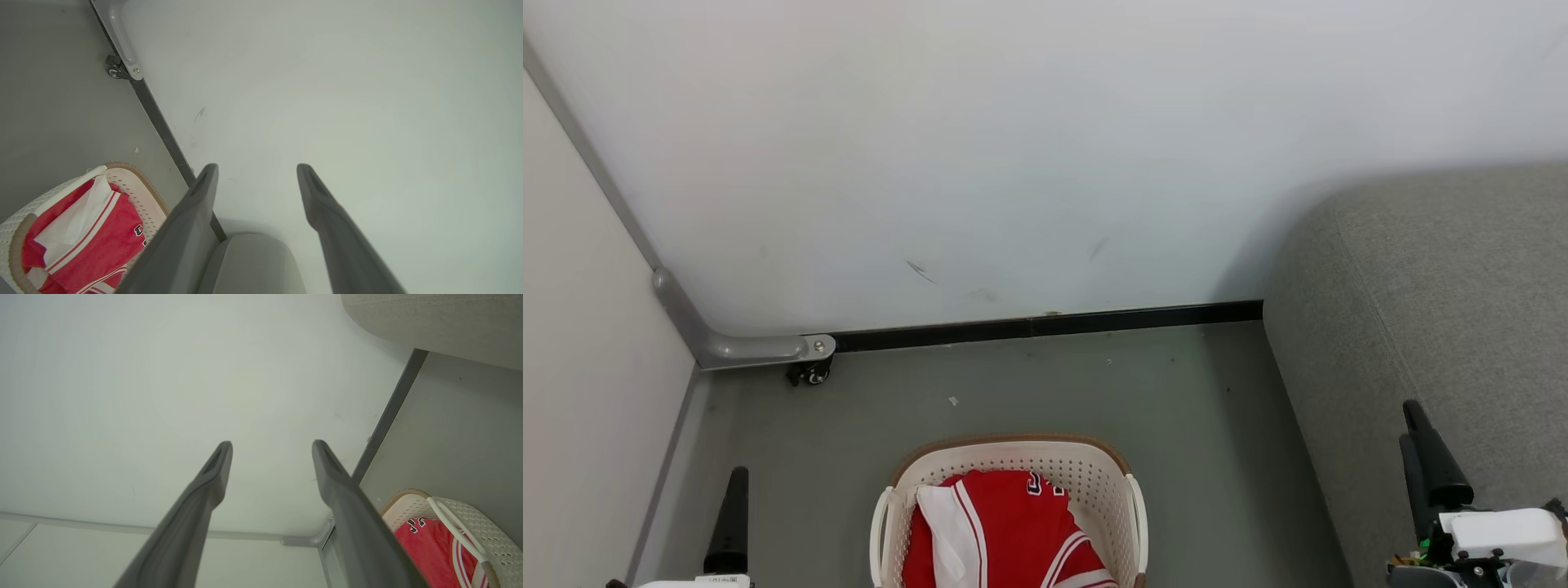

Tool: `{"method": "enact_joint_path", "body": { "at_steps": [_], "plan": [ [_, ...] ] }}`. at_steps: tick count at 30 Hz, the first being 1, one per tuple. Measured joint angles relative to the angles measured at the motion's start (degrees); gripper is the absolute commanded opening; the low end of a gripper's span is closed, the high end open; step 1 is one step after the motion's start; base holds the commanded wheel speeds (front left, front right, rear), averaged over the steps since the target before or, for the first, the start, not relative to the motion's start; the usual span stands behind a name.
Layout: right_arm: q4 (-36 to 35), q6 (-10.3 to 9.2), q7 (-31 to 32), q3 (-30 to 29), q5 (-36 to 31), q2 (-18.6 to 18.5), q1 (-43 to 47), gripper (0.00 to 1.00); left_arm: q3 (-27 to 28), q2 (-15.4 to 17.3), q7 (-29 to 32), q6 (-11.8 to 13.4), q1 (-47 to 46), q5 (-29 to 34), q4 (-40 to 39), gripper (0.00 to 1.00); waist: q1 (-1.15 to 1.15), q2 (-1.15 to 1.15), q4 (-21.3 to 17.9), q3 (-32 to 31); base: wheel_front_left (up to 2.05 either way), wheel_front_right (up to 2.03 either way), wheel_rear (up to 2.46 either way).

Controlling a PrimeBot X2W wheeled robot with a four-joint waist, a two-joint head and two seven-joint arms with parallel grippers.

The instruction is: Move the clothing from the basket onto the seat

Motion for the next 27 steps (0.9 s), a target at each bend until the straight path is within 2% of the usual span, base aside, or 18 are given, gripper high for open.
{"method": "enact_joint_path", "body": {
  "at_steps": [3, 6, 14, 20, 27],
  "plan": [
    [-0.65, 0.00, -0.11, -0.35, -1.66, 0.00, 0.00, 1.00, 0.33, -0.11, -0.51, -0.01, -0.07, 0.97, -0.71, 1.00, 0.09, 0.00, 0.00, -0.37, 0.00, 0.00, 0.00],
    [-2.14, 0.01, -0.91, -0.53, -4.55, 0.02, -0.03, 1.00, 1.54, -0.24, -1.02, -0.01, -0.29, 5.02, -2.57, 1.00, 0.22, 0.00, 0.04, -1.12, 0.00, 0.00, 0.00],
    [-4.34, 0.01, -2.35, 0.76, -13.36, 0.01, 0.13, 1.00, 1.63, -0.35, -2.52, -0.01, -0.58, 12.90, -5.36, 1.00, 0.28, 0.00, 0.27, -2.37, 0.00, 0.00, 0.00],
    [-6.68, 0.02, -3.39, 1.94, -19.94, 0.02, 0.27, 1.00, 1.72, -0.42, -3.42, -0.01, -0.47, 20.47, -7.21, 1.00, 0.05, 0.00, 0.50, -2.89, 0.00, 0.00, 0.00],
    [-8.22, 0.03, -4.61, 2.46, -27.50, 0.02, 0.41, 1.00, 1.48, -0.45, -4.52, 0.51, 0.20, 29.86, -9.58, 1.00, -0.31, 0.00, 0.56, -2.92, 0.00, 0.00, 0.00]
  ]
}}
